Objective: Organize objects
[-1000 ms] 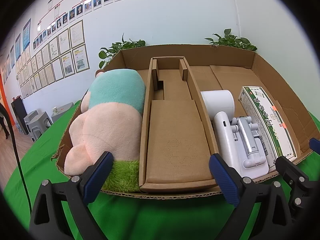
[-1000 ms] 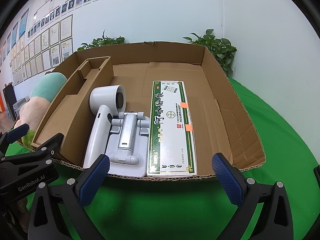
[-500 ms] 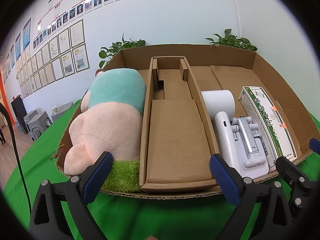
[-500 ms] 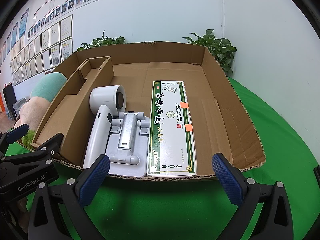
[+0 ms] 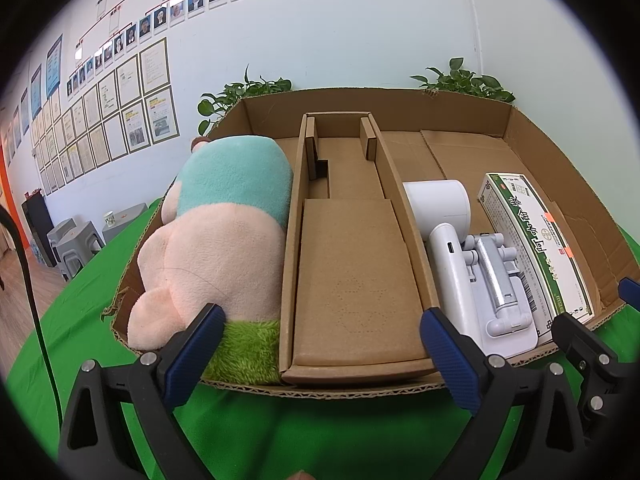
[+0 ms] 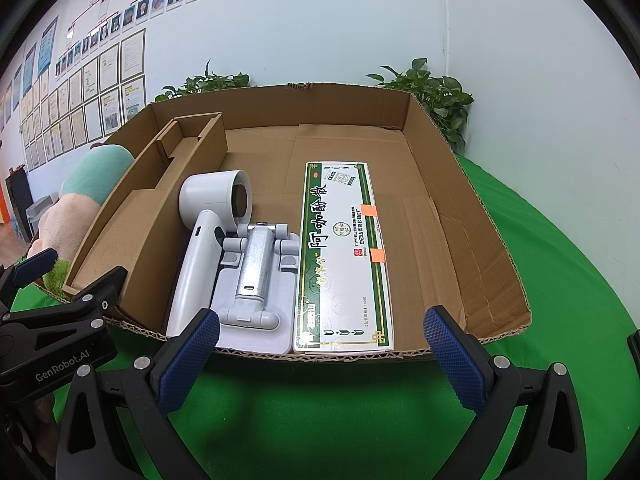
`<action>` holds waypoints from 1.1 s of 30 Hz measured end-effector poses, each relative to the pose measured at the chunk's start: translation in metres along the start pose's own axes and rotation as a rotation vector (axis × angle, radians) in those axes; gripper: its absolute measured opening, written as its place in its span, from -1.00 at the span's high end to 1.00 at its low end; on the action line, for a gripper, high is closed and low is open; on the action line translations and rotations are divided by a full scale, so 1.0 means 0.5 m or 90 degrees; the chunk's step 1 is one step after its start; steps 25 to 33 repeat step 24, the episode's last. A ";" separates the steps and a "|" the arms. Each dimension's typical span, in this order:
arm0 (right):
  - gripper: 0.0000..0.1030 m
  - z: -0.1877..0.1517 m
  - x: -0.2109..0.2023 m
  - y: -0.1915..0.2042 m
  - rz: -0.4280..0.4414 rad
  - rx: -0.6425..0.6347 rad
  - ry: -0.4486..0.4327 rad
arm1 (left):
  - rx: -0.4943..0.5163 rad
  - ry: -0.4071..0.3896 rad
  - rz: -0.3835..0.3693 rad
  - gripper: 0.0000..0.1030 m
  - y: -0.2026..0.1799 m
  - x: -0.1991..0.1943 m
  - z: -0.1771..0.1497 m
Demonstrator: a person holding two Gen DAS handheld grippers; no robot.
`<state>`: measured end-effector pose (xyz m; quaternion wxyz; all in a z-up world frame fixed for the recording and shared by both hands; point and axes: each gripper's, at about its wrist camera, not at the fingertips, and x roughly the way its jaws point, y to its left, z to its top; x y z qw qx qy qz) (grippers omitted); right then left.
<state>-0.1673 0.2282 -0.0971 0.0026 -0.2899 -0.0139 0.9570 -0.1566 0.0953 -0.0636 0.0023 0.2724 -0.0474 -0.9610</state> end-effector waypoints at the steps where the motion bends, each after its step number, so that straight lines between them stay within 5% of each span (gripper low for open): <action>1: -1.00 0.000 0.000 0.000 0.000 0.000 0.000 | 0.000 0.000 0.000 -0.90 0.000 0.000 0.000; 33: -1.00 0.000 0.000 0.001 0.000 0.000 0.000 | -0.005 0.002 -0.005 -0.91 0.000 0.001 -0.003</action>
